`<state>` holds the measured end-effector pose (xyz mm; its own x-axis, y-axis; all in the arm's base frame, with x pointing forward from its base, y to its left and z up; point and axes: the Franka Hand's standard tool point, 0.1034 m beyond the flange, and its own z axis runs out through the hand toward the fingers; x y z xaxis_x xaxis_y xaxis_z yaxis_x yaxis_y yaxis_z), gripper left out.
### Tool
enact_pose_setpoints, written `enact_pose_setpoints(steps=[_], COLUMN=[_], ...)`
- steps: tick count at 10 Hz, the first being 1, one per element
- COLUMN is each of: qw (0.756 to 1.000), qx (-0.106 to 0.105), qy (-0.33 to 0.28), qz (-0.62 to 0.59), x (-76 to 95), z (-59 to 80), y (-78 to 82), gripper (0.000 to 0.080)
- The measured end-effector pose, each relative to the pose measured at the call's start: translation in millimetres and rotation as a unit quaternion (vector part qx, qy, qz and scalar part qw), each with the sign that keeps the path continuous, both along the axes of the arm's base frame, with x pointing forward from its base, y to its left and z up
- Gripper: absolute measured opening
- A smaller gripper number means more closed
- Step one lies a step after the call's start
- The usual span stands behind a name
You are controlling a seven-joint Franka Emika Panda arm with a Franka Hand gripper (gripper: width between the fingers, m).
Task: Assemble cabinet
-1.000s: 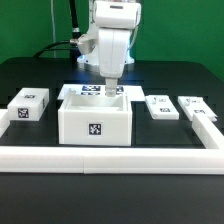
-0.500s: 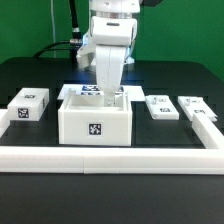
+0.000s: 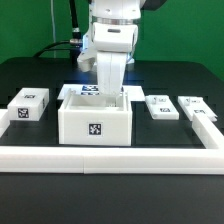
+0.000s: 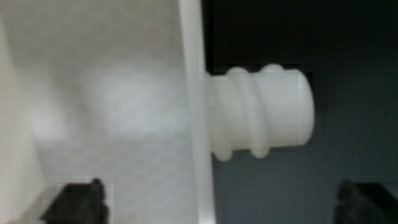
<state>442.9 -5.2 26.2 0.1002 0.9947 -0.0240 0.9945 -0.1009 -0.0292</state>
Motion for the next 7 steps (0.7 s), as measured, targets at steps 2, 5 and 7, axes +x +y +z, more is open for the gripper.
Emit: enact_pose_setpoints(steps=[2, 5, 7], qw=[1.000, 1.000, 1.000], qx=[0.000, 0.000, 0.000], qy=[0.000, 0.000, -0.001], qz=[0.000, 0.000, 0.000], x=[-0.1, 0.0, 0.5], z=[-0.1, -0.1, 0.3], y=[-0.1, -0.1, -0.4], gripper=[0.0308, 0.0052, 0.0034])
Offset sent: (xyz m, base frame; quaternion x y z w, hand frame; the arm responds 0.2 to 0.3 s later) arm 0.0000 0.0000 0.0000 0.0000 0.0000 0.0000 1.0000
